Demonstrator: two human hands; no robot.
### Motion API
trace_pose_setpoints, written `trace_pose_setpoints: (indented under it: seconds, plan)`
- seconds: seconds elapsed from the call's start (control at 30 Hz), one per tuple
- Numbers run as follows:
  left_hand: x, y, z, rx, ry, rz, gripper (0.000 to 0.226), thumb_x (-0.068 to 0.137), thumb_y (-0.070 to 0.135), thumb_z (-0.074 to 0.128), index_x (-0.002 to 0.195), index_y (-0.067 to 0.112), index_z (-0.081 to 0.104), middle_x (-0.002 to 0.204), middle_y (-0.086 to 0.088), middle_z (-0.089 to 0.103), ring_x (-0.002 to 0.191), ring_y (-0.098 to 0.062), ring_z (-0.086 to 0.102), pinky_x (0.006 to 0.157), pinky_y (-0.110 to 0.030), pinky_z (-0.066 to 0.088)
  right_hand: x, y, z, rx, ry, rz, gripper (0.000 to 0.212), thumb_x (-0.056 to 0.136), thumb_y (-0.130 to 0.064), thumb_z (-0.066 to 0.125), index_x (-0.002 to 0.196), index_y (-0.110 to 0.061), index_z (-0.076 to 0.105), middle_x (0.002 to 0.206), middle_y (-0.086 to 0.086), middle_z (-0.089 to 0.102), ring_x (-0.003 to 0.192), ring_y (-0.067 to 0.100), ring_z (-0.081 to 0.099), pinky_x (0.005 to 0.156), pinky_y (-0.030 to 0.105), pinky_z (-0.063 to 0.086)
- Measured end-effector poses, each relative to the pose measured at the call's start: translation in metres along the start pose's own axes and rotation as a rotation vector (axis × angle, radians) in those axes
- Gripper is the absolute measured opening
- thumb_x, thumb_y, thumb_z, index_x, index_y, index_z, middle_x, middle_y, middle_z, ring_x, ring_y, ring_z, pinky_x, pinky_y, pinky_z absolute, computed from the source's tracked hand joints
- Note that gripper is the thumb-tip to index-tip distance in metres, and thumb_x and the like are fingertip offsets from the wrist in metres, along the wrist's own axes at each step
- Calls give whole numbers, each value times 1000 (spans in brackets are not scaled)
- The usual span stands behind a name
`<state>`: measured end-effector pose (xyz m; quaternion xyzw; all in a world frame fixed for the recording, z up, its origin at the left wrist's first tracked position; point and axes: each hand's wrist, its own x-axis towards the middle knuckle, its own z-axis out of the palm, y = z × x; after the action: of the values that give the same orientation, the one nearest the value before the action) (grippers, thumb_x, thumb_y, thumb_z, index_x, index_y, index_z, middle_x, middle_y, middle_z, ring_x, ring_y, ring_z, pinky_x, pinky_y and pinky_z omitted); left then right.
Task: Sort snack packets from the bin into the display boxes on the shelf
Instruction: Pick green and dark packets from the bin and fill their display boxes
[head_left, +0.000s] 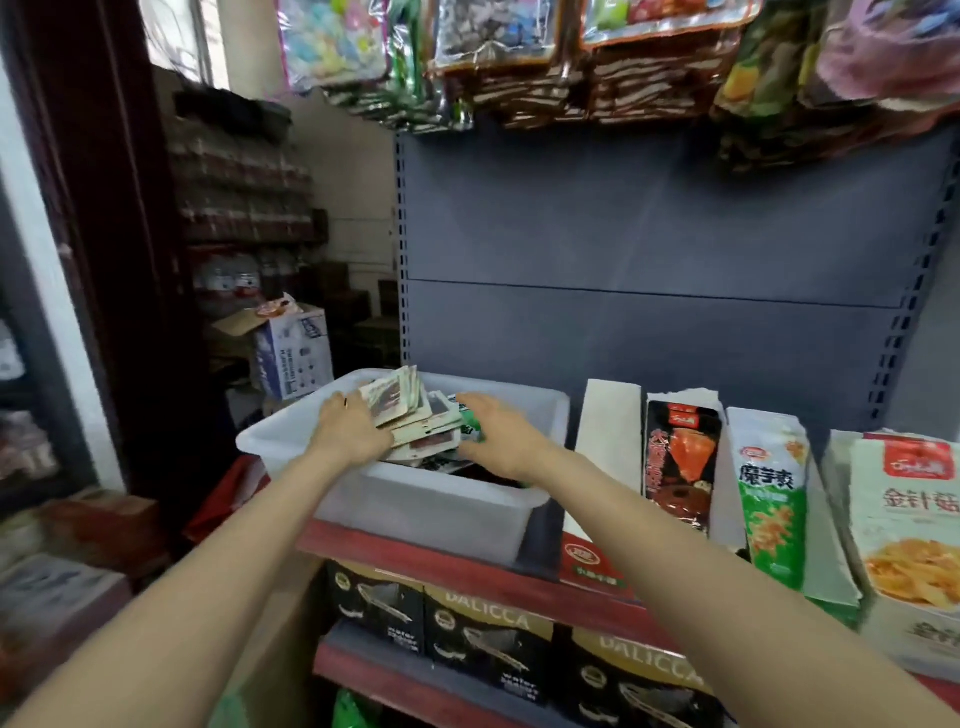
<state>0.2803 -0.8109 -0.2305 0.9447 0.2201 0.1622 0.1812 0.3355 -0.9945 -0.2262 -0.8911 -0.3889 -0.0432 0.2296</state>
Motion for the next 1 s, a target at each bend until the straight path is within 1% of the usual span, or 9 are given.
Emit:
trace_pose_setpoints:
  seconds: [0.13,0.3,0.4,0.5,0.57,0.63,0.73,0.87,1.0]
  plan:
    - [5,-3,-1,108,-105,-1,30,89,6,50,117,-5,53,121,-21,58,112,-34,54,83,-33,41,20,2,10,11,-180,53,54,90,-19,52,142,-20,38,145,4,43,131,24,40,107,32,34]
    - [7,-17,6,52,60,104,27,85,-1,43,97,5,67,103,-19,66,100,-37,59,82,-41,49,21,2,11,82,-202,43,42,90,-9,46,131,-16,49,134,2,52,123,22,47,99,27,36]
    - [-1,-9,6,60,193,210,41,88,-1,43,117,18,64,112,-16,66,105,-37,57,86,-41,47,17,2,7,170,-128,33,61,91,-13,51,146,-23,28,152,-3,28,137,17,31,100,23,29]
    - [-13,5,0,-21,282,452,46,83,-8,45,114,17,67,111,-11,67,106,-33,57,86,-35,43,9,-3,1,248,51,-45,69,90,-13,57,148,-27,23,159,-9,-4,145,13,6,109,25,20]
    - [-25,19,-7,-123,305,599,43,82,-14,45,108,12,69,98,-5,68,98,-23,58,83,-26,39,5,-1,-4,96,142,-91,63,90,-18,60,146,-27,32,159,-7,4,145,15,6,113,28,16]
    - [-38,34,-12,-259,328,678,39,84,-15,45,103,7,70,79,7,58,77,-11,53,74,-10,33,-3,2,-13,-133,279,-111,40,92,-21,58,131,-24,53,150,-1,36,141,20,24,114,33,15]
    - [-51,56,-12,-416,315,636,28,90,-1,50,105,16,67,82,12,56,82,-7,52,73,-8,35,-28,9,-31,-327,427,-45,19,94,-20,49,99,-23,67,100,-1,70,101,23,60,111,34,21]
    - [-52,88,3,-665,256,507,38,86,20,66,121,20,51,106,6,60,100,-9,53,85,-24,42,-80,35,-59,-162,544,113,14,91,-20,52,91,-15,66,85,6,69,84,30,62,66,37,48]
    - [-65,143,27,-778,124,446,41,86,15,66,123,12,47,108,-1,57,97,-11,54,85,-25,44,-132,79,-99,243,717,245,7,88,-10,59,81,-6,60,84,7,68,80,25,63,69,36,48]
